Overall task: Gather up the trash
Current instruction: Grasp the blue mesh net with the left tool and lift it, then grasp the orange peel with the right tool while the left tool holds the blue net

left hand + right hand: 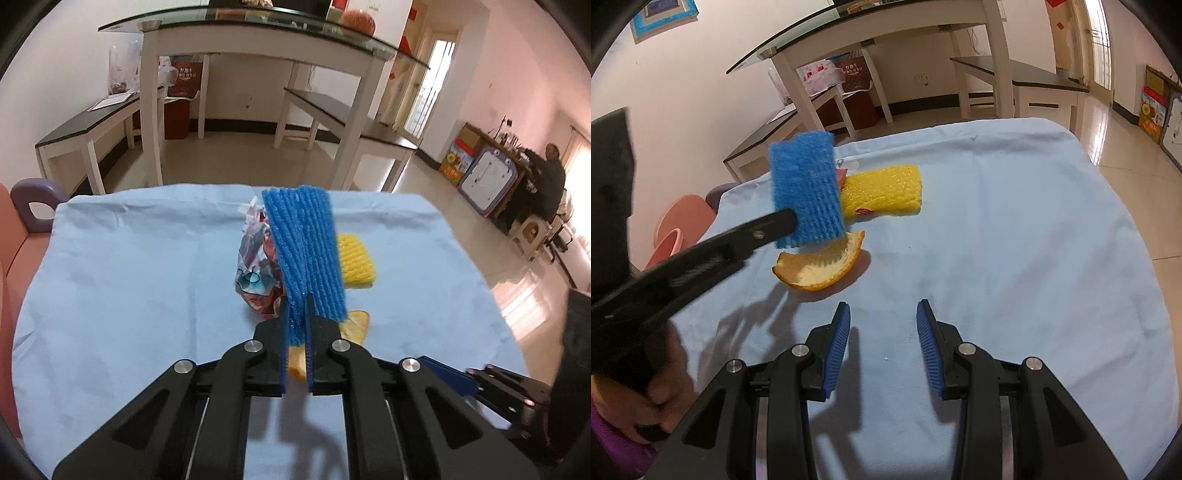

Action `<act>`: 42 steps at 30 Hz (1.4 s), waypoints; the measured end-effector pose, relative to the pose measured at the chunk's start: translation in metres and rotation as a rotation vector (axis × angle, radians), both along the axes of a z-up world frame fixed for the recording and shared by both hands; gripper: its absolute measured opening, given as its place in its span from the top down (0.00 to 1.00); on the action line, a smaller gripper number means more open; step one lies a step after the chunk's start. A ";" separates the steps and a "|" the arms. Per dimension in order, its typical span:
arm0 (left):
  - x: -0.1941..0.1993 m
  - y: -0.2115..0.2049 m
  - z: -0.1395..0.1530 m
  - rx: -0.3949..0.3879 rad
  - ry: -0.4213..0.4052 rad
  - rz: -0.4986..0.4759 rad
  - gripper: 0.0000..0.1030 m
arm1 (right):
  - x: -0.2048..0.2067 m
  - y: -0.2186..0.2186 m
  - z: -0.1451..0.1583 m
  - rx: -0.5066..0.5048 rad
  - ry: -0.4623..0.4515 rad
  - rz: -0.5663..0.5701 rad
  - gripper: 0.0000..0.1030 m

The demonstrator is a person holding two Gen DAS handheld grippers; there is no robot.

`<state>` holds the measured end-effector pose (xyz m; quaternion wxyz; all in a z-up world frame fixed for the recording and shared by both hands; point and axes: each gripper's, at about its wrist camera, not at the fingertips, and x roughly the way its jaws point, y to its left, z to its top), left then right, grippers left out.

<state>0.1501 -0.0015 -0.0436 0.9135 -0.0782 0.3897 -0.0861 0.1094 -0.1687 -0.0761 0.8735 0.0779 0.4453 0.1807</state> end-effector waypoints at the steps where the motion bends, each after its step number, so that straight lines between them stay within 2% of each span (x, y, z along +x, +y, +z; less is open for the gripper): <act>1: -0.005 0.003 0.004 -0.004 -0.009 -0.001 0.94 | 0.000 0.000 0.000 0.003 0.000 0.000 0.64; 8: -0.044 0.021 0.019 0.021 -0.047 0.017 0.94 | 0.000 -0.002 -0.001 0.002 -0.001 0.001 0.63; 12: -0.068 0.033 0.023 0.045 -0.062 0.036 0.94 | 0.000 0.002 0.000 -0.003 -0.009 0.023 0.53; 16: -0.093 0.049 0.023 0.044 -0.055 0.073 0.94 | -0.002 0.009 0.001 -0.040 -0.021 0.028 0.53; 24: -0.124 0.063 0.019 0.034 -0.039 0.132 0.94 | -0.002 0.008 0.001 -0.037 -0.022 0.029 0.53; 26: -0.128 0.064 0.019 0.033 -0.041 0.138 0.94 | -0.002 0.007 0.002 -0.026 -0.025 0.022 0.64; 27: -0.130 0.065 0.020 0.034 -0.044 0.139 0.94 | -0.001 0.007 0.002 -0.011 -0.015 0.032 0.75; 28: -0.131 0.066 0.021 0.037 -0.049 0.140 0.94 | 0.002 0.006 0.002 0.001 -0.002 0.045 0.77; 35: -0.137 0.069 0.024 0.035 -0.067 0.152 0.94 | 0.016 0.022 0.027 -0.004 -0.051 0.085 0.77; 42: -0.141 0.072 0.026 0.030 -0.077 0.157 0.94 | 0.038 0.034 0.016 -0.066 -0.017 0.077 0.77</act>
